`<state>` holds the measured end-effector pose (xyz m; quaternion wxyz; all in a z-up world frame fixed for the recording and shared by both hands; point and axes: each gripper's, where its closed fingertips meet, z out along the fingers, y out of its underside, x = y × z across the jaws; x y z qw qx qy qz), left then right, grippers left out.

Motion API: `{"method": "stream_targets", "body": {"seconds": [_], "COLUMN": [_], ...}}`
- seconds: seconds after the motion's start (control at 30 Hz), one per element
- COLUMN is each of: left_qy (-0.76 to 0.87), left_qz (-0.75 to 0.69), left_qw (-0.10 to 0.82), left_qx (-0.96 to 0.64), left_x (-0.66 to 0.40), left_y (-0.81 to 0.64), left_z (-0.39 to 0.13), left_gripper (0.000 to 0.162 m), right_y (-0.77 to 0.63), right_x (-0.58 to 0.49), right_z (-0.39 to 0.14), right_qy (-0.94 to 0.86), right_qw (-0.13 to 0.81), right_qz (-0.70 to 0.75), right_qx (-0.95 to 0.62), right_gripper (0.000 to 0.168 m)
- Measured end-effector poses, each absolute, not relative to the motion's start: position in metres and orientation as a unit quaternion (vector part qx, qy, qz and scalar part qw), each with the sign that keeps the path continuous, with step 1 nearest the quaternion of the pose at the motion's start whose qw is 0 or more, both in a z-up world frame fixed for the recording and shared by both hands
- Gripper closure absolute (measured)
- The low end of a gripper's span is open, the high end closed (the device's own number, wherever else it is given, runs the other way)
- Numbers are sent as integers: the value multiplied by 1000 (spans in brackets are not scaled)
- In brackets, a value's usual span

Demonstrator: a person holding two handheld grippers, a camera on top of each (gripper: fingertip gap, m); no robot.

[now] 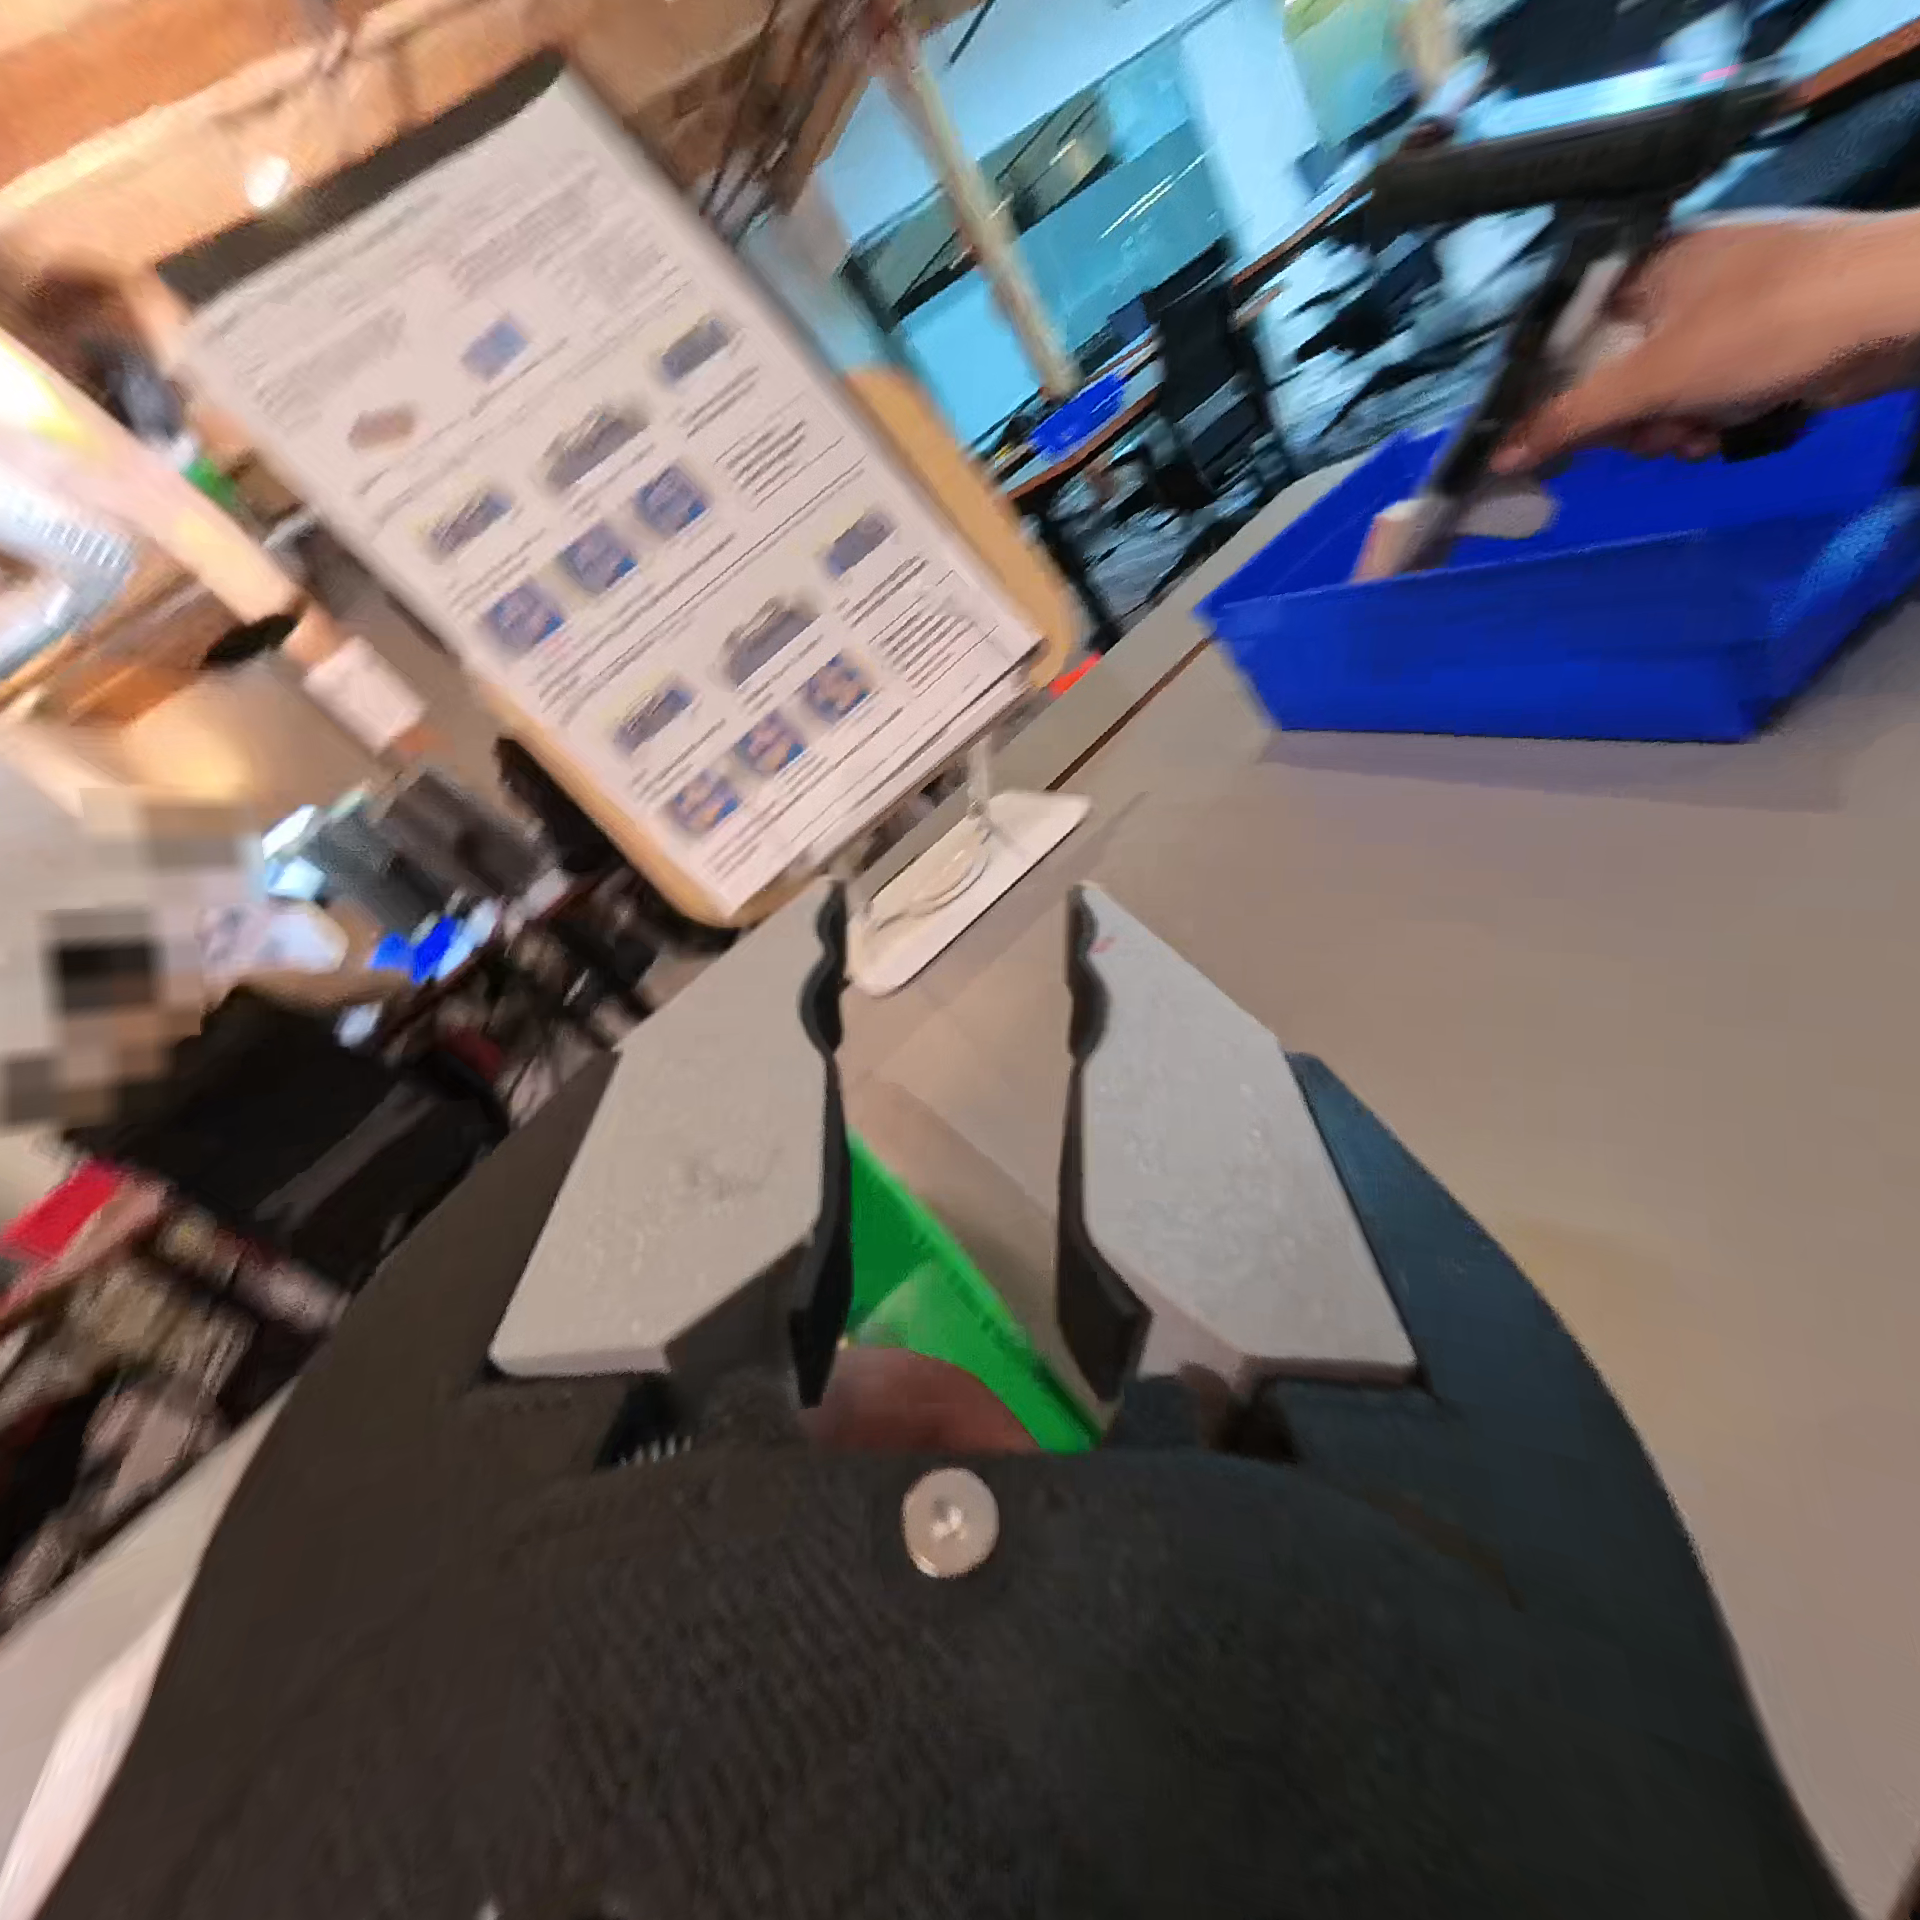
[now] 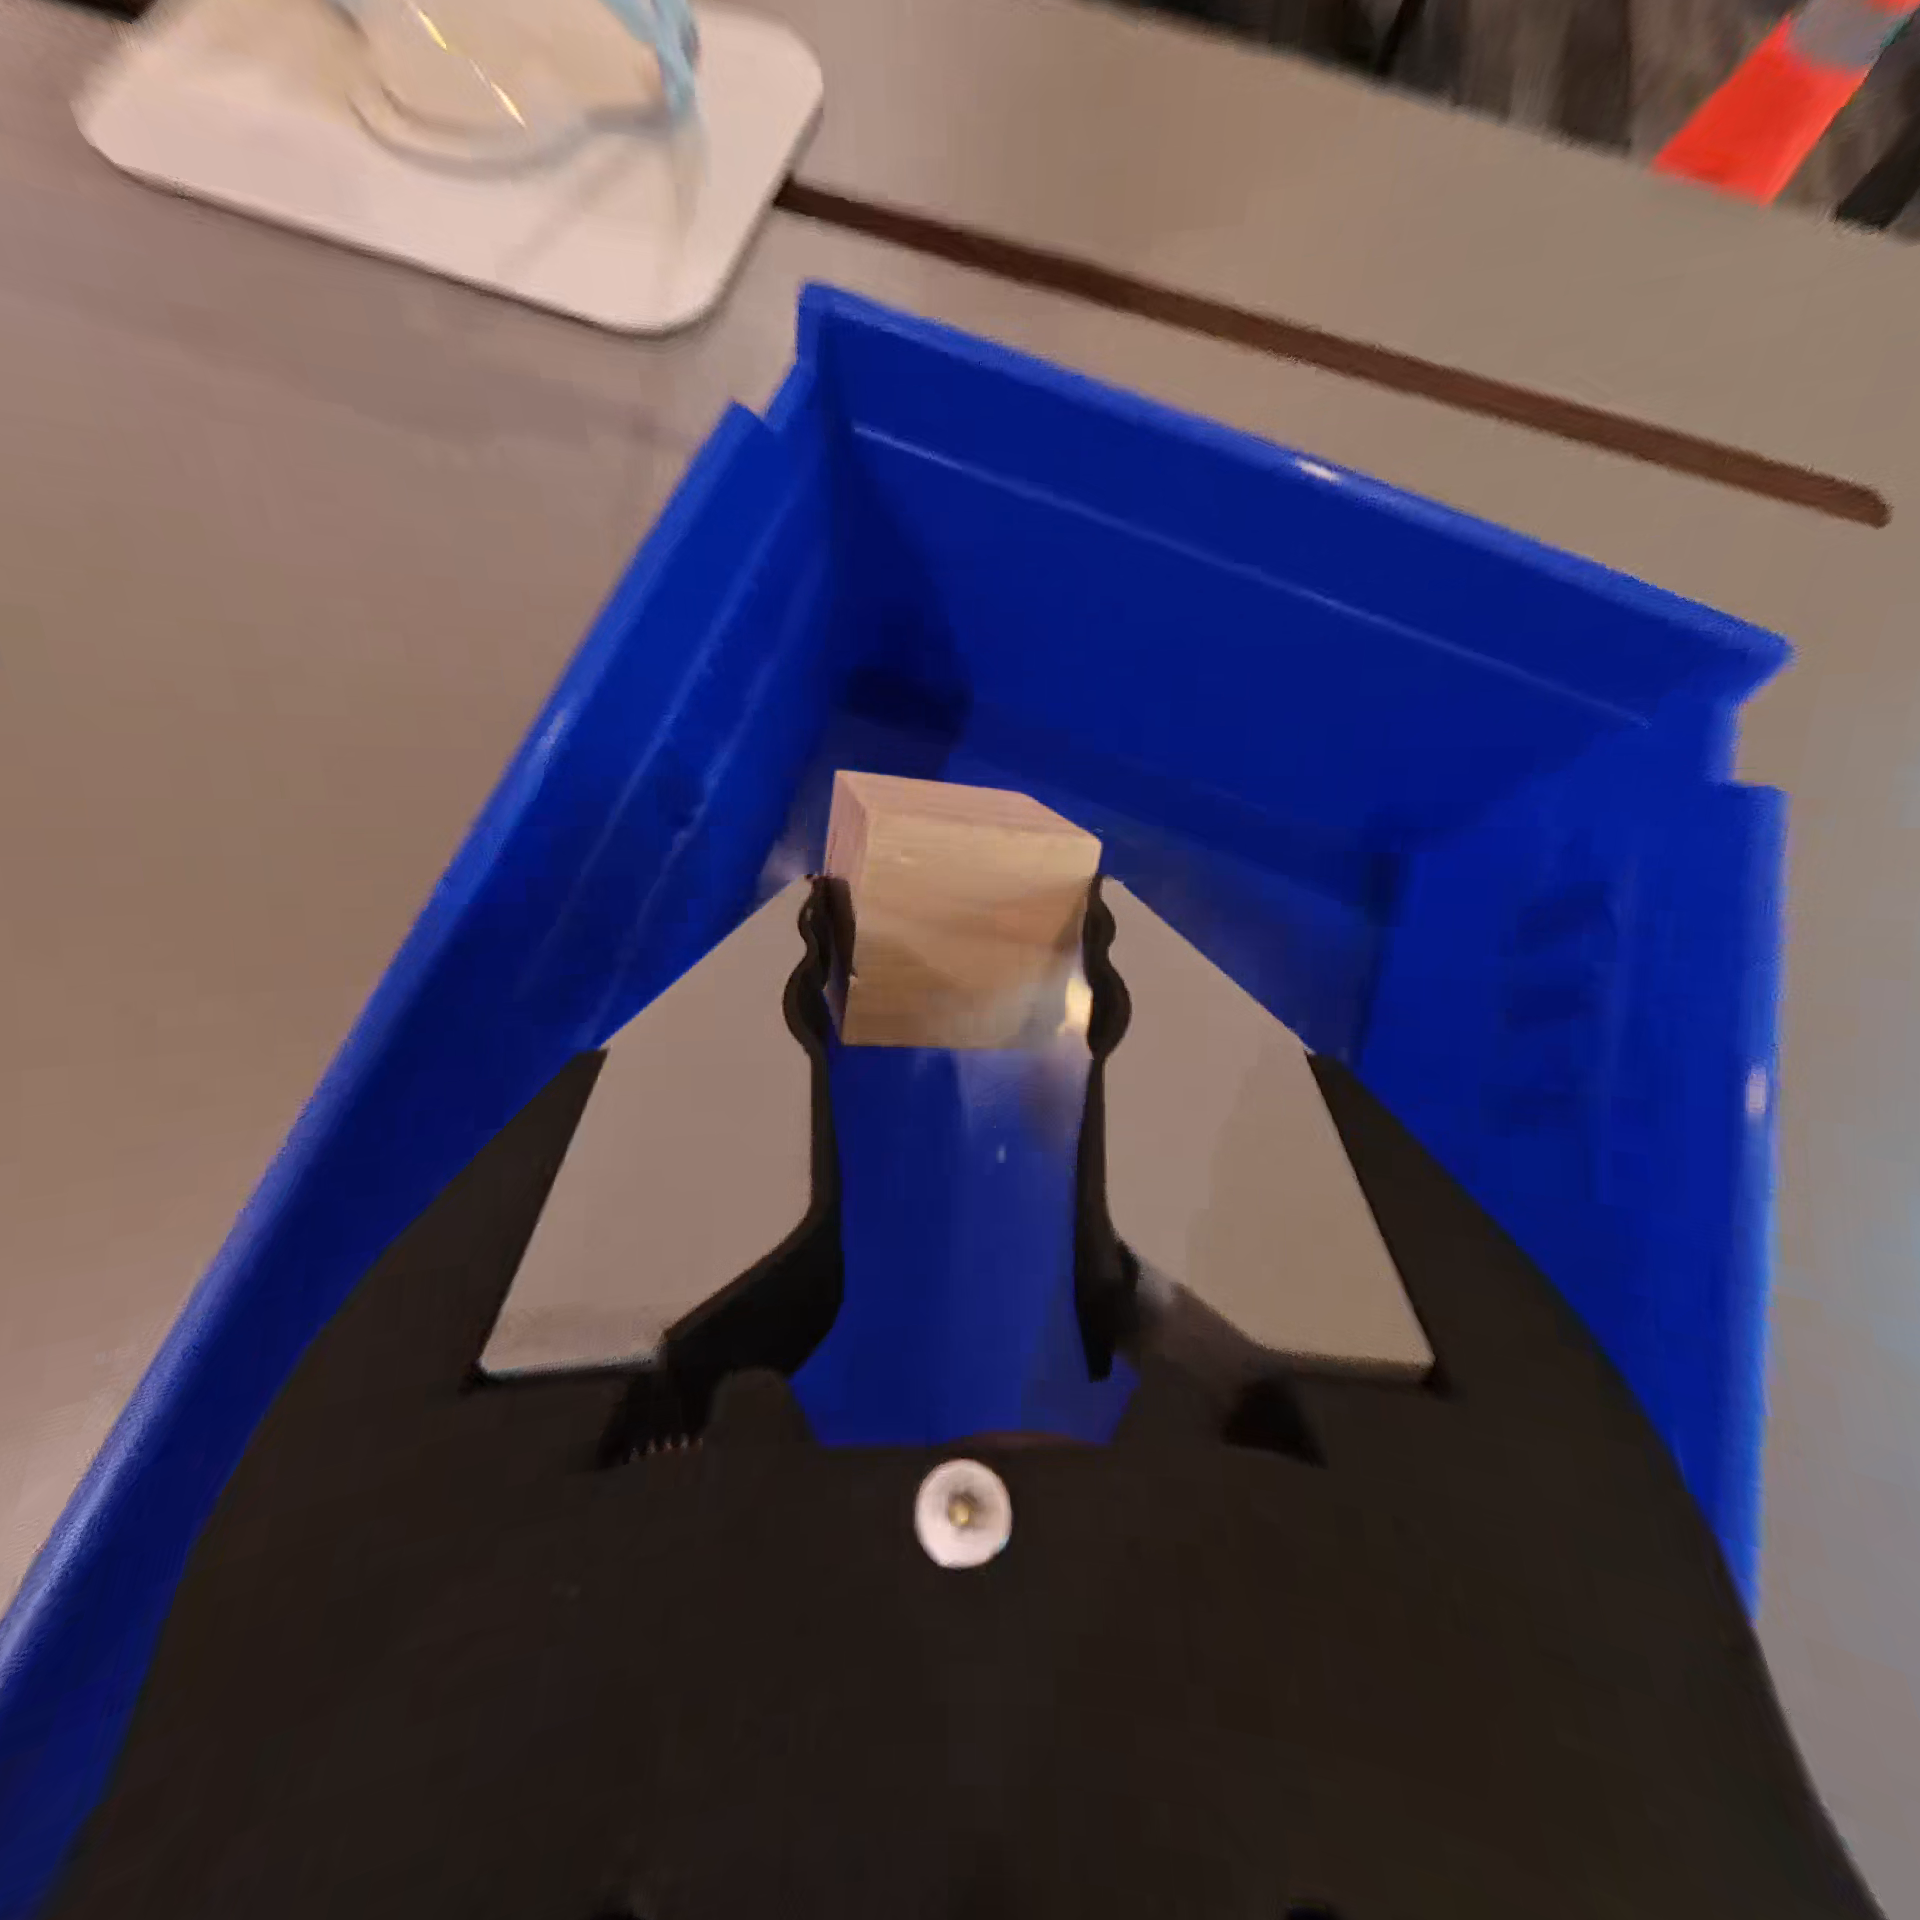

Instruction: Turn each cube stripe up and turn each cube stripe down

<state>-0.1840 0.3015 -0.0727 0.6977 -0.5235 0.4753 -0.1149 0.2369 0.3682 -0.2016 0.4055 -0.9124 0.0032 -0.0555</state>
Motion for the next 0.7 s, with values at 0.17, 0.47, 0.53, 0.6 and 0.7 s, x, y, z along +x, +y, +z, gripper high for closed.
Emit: {"method": "stream_targets", "body": {"seconds": [0.17, 0.47, 0.53, 0.6, 0.7], "left_qy": [287, 243, 236, 228, 225], "left_qz": [-135, -103, -71, -57, -39], "left_qw": [617, 571, 556, 534, 500], "left_qx": [-720, -777, -794, -812, -835], "left_x": [-243, -289, -303, -314, -329], "left_y": [378, 410, 416, 420, 424], "left_z": [-105, -137, -147, -159, -177], "left_gripper": [97, 89, 88, 90, 99], "right_y": [392, 341, 316, 296, 269], "right_x": [239, 195, 167, 142, 118], "right_z": [-264, -161, -131, -106, -79], "right_qy": [-17, 8, -16, -58, -101], "right_qw": [285, 470, 526, 567, 586], "right_qz": [-88, 0, 40, 54, 67], "right_qx": [-954, -882, -849, -820, -801], "right_gripper": [117, 114, 115, 121, 119]}}
